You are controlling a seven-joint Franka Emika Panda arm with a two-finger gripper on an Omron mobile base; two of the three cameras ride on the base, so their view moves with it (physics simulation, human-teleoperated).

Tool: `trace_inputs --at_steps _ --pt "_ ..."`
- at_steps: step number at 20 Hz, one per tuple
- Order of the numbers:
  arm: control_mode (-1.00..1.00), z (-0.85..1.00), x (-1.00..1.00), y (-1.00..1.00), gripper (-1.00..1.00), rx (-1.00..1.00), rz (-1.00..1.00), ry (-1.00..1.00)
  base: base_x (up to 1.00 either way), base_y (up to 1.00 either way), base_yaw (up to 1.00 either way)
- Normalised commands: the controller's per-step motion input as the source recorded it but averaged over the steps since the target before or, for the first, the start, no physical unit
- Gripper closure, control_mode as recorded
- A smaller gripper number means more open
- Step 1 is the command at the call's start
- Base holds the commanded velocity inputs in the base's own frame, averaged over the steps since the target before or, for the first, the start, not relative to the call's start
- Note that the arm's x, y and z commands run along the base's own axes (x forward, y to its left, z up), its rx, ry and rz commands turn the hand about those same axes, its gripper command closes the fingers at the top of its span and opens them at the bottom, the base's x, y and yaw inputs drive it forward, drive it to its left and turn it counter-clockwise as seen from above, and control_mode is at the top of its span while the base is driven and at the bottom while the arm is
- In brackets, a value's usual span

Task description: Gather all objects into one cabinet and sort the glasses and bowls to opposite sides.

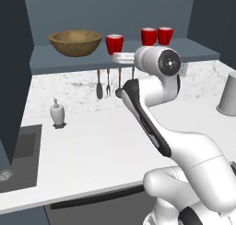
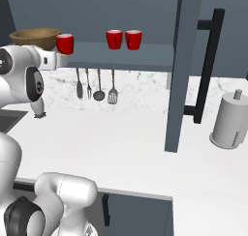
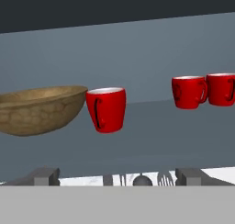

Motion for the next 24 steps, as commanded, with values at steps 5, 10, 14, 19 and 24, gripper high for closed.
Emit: trace_inputs --at_steps 5,10,14,19,24 --pt "-1.0 0.02 0.04 0.03 -1.0 0.0 0.0 -0.04 0.0 0.0 0.0" --pt "-1.0 0.0 0.28 0.17 -1.0 0.0 0.0 0.0 0.0 0.0 0.0" --pt "-1.0 0.0 0.24 0.0 -1.0 0.0 0.0 0.0 0.0 0.0 0.0" --pt "-1.0 0.0 0.09 0.0 -1.0 0.0 -0.06 0.0 0.0 0.0 0.0" --pt "-1.0 0.04 0.05 0.13 -1.0 -0.03 -0.08 0.0 0.0 0.0 0.0"
